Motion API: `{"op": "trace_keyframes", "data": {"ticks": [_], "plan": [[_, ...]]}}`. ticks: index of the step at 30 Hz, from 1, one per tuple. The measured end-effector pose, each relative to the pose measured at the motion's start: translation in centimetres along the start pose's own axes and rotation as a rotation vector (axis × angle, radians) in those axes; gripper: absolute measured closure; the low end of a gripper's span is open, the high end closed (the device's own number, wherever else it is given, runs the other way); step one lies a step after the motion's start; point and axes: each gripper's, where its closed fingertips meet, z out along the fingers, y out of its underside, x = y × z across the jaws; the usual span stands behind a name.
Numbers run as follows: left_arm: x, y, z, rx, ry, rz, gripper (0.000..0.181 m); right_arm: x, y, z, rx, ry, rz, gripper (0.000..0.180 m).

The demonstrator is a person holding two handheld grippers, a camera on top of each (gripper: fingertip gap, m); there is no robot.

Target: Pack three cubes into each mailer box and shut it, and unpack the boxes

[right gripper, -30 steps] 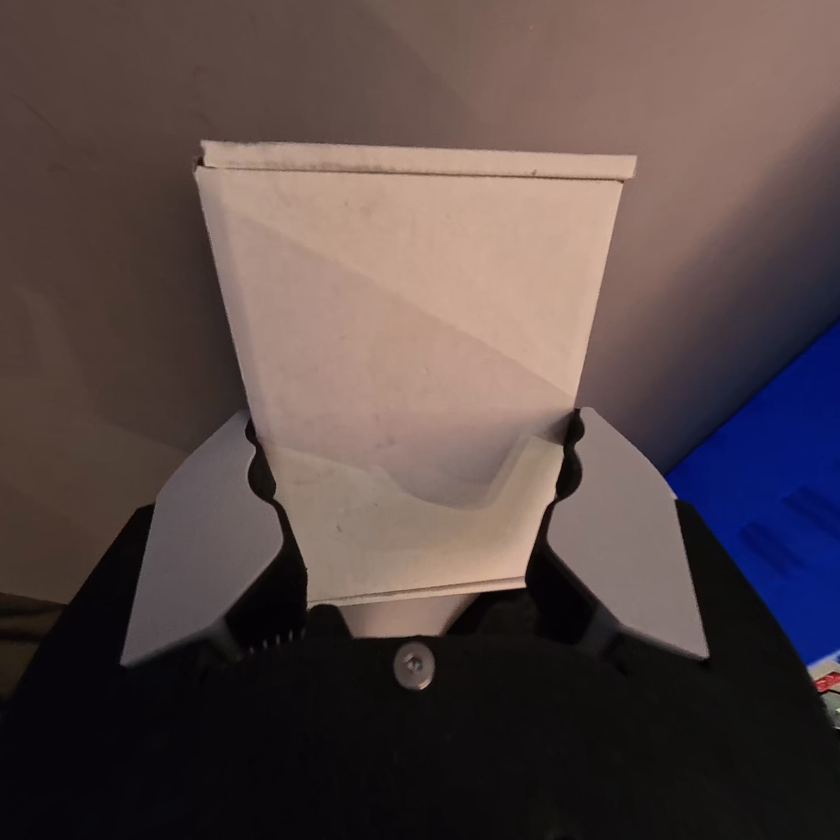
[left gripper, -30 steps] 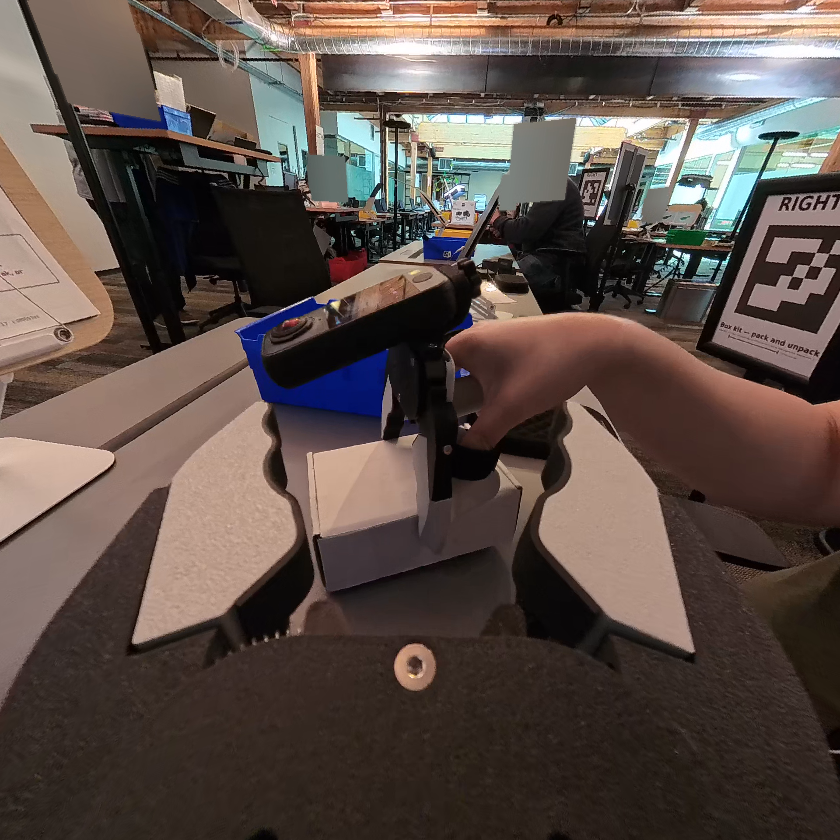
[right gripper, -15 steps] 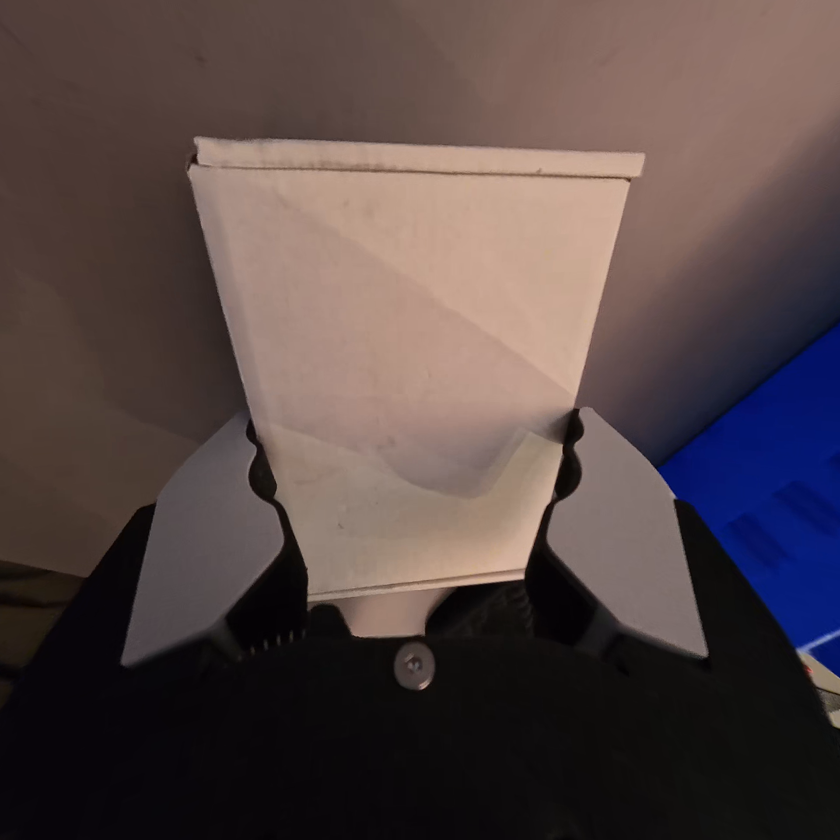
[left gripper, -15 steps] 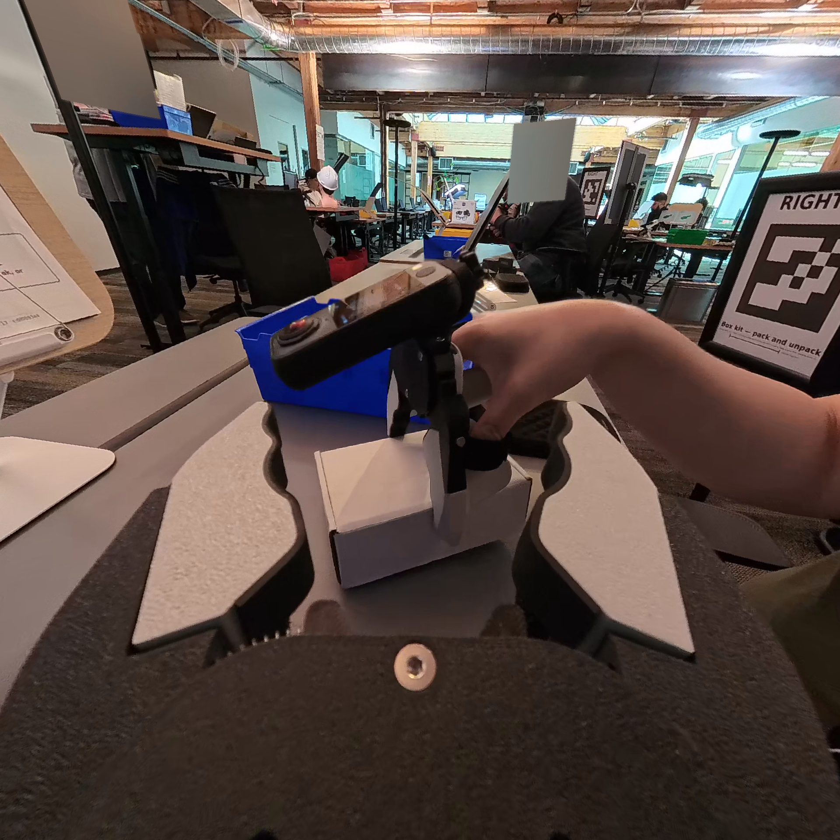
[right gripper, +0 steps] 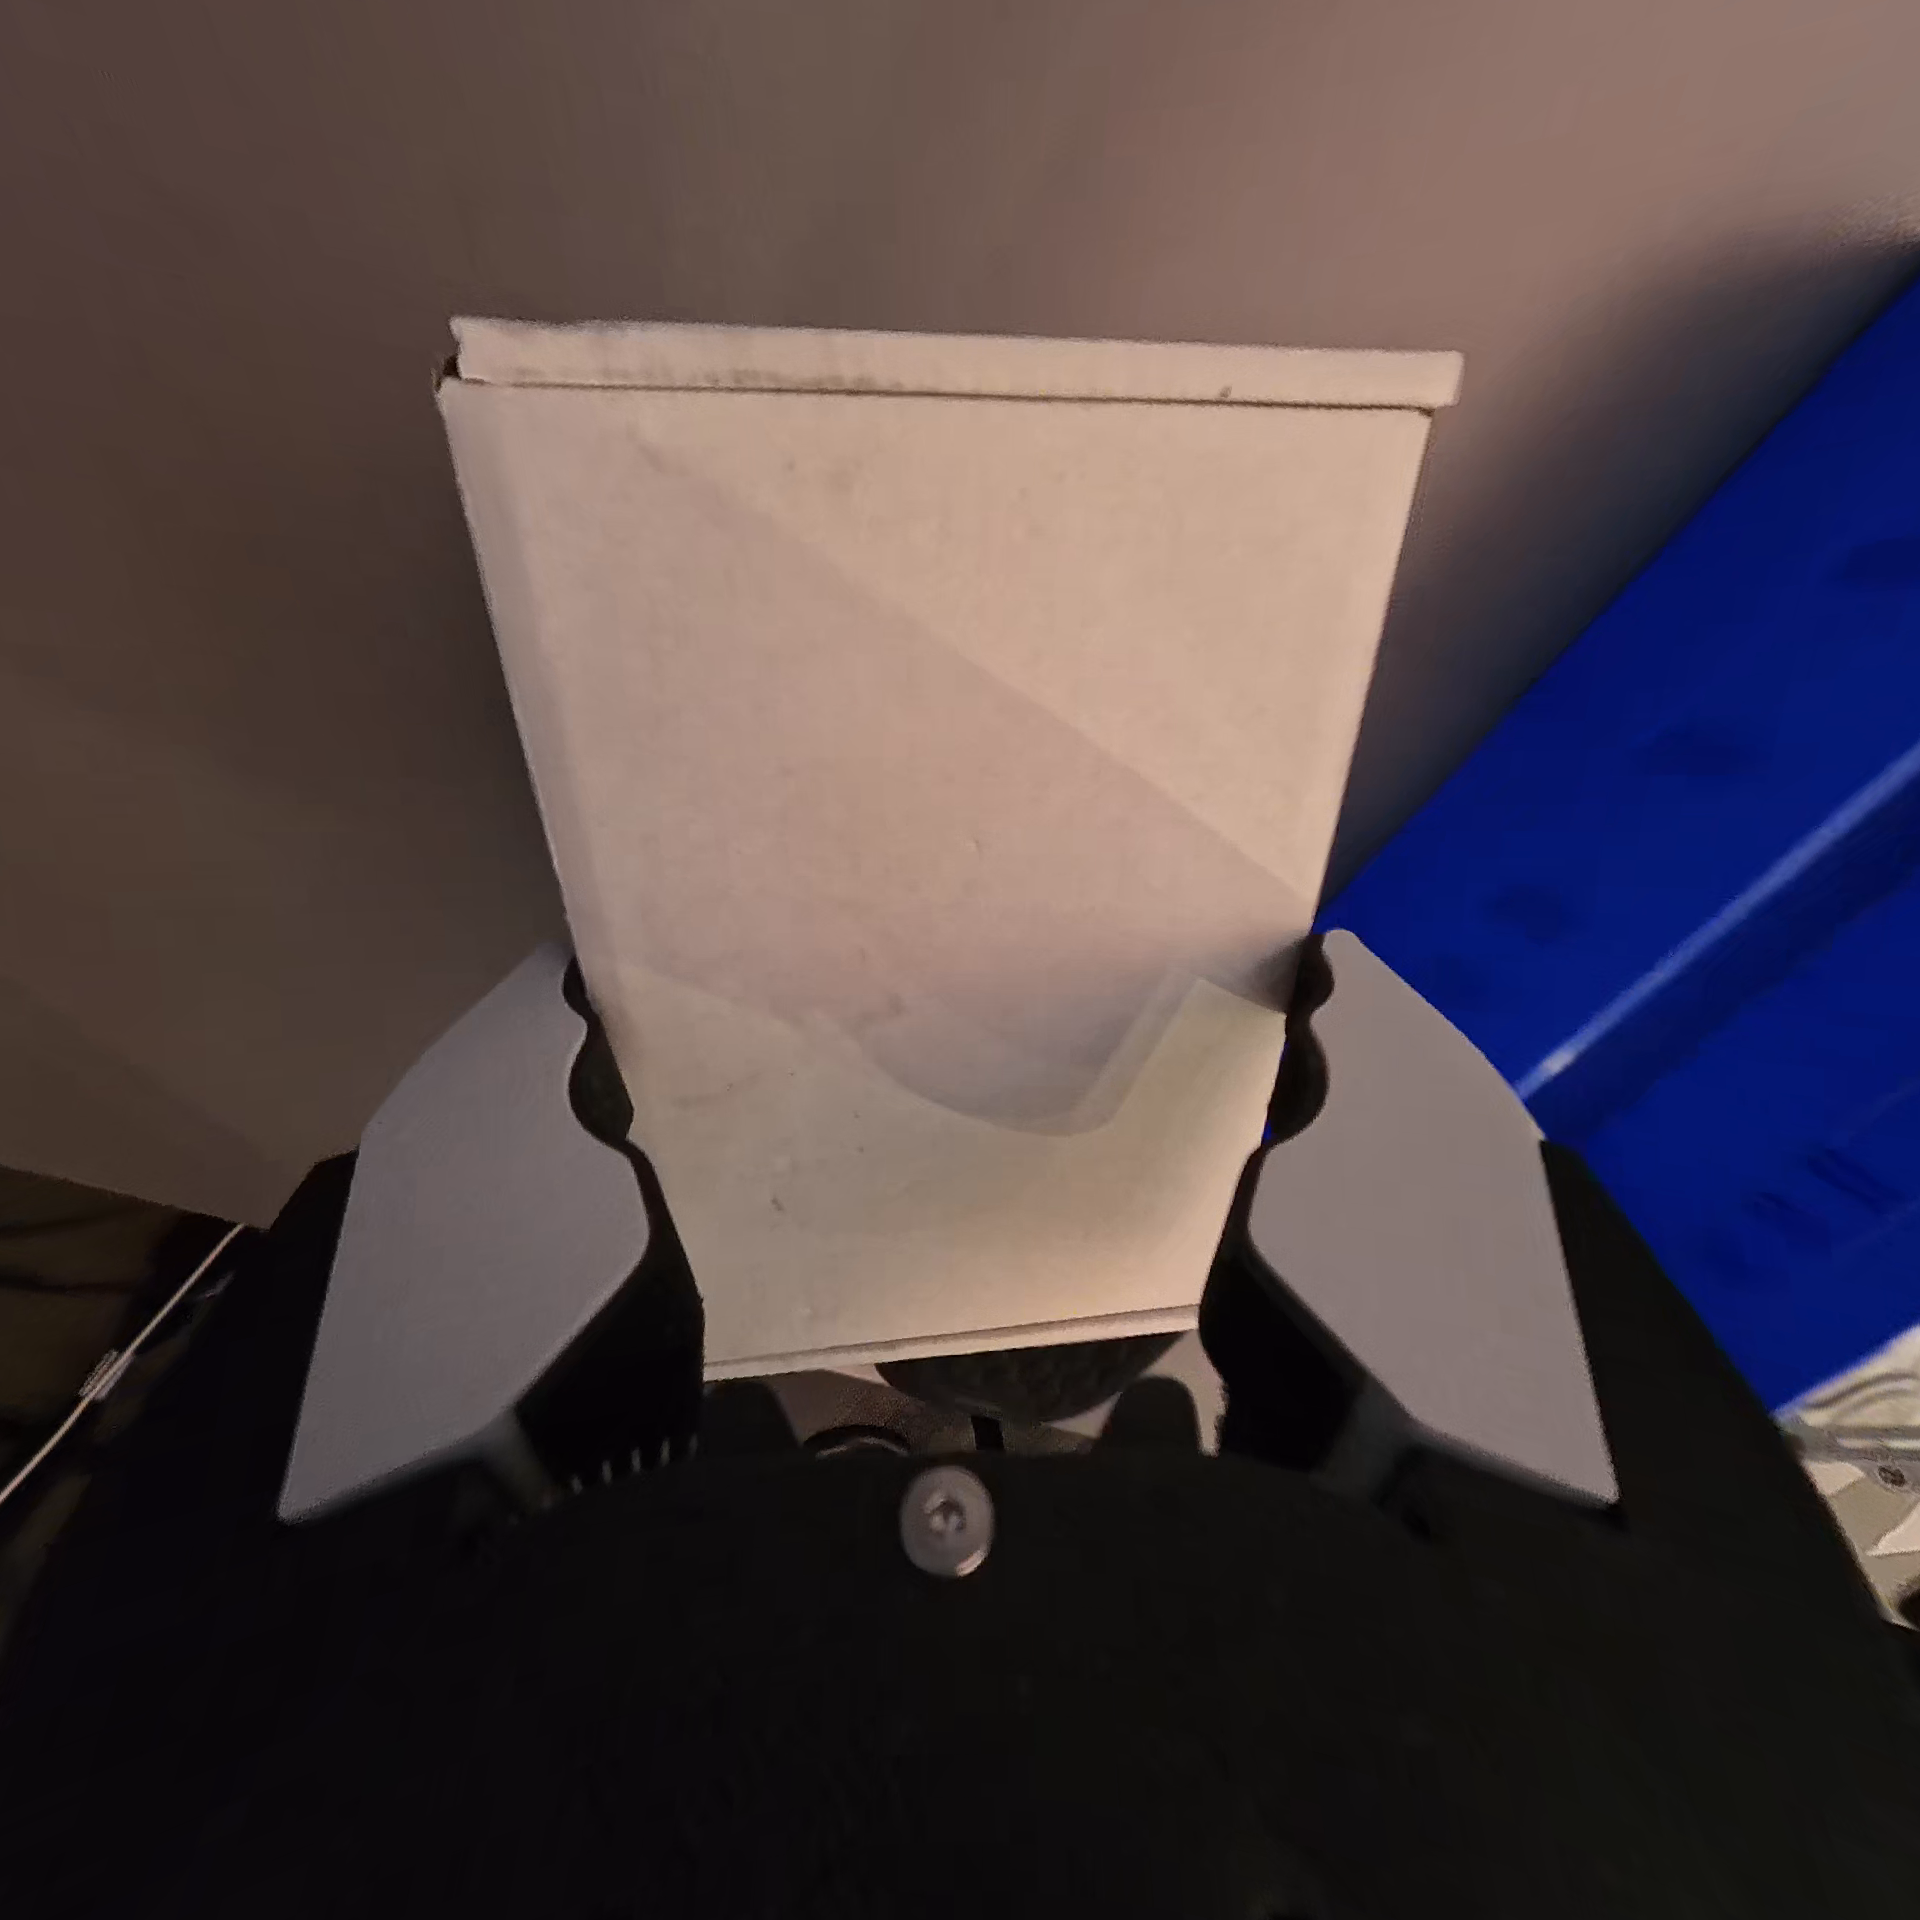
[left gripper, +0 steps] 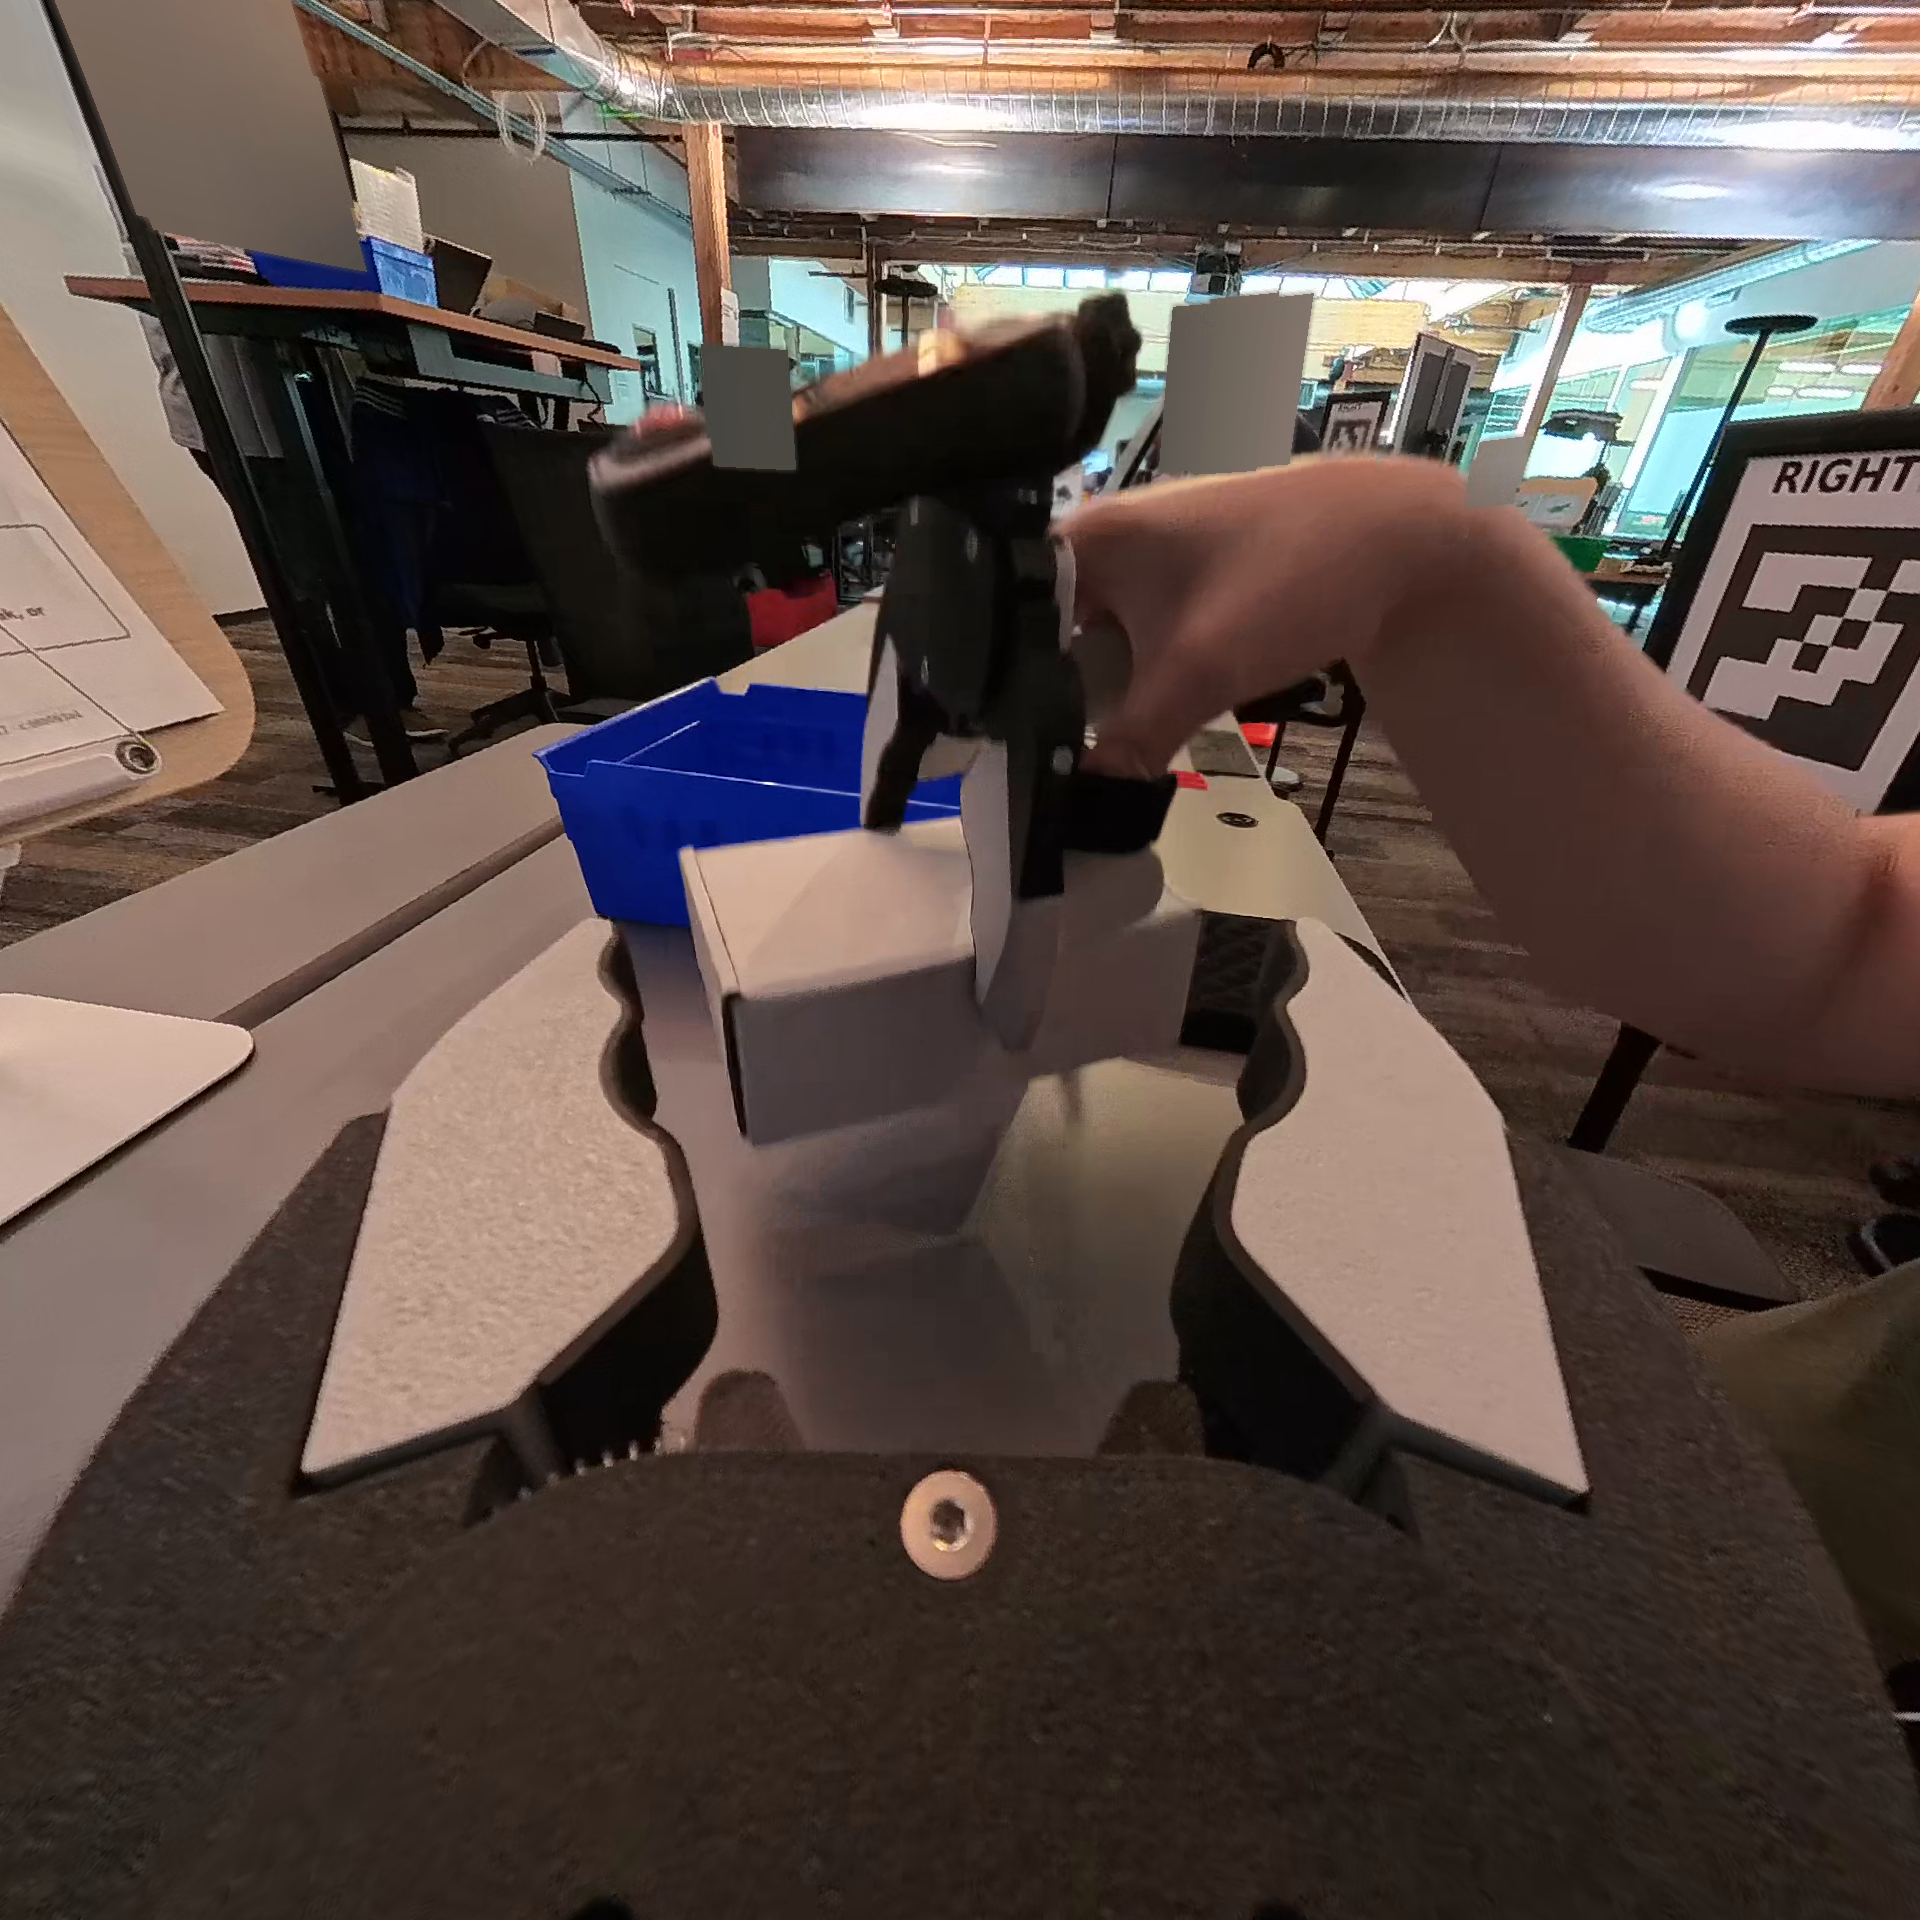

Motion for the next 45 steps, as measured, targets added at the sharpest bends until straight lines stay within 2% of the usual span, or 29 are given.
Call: {"op": "trace_keyframes", "data": {"ticks": [10, 17, 21, 26, 34, 40, 45], "plan": [[0.2, 0.7, 0.5, -0.026, 0.010, -0.003, 0.069, 9.5, 0.1, -7.7, 0.015, 0.142, 0.018, 0.056], [0.1, 2.0, 1.0, -0.066, 0.018, -0.018, 0.069, 18.0, 2.3, -9.0, 0.023, 0.186, 0.116, 0.056], [-0.2, 2.9, 1.3, -0.092, 0.025, -0.045, 0.069, 22.3, 3.5, -6.9, 0.013, 0.189, 0.156, 0.056], [0.0, 4.3, 1.9, -0.149, 0.040, -0.051, 0.069, 25.2, 4.1, -1.9, -0.006, 0.127, 0.178, 0.056], [1.1, 5.7, 2.8, -0.208, 0.085, -0.053, 0.071, 25.8, 3.7, 6.2, -0.024, 0.009, 0.100, 0.056], [1.1, 6.5, 2.9, -0.232, 0.097, -0.068, 0.071, 25.4, 3.8, 9.1, -0.050, -0.026, -0.069, 0.056], [1.3, 6.9, 3.0, -0.250, 0.106, -0.065, 0.071, 25.1, 3.0, 9.3, -0.024, -0.007, -0.366, 0.056]]}}
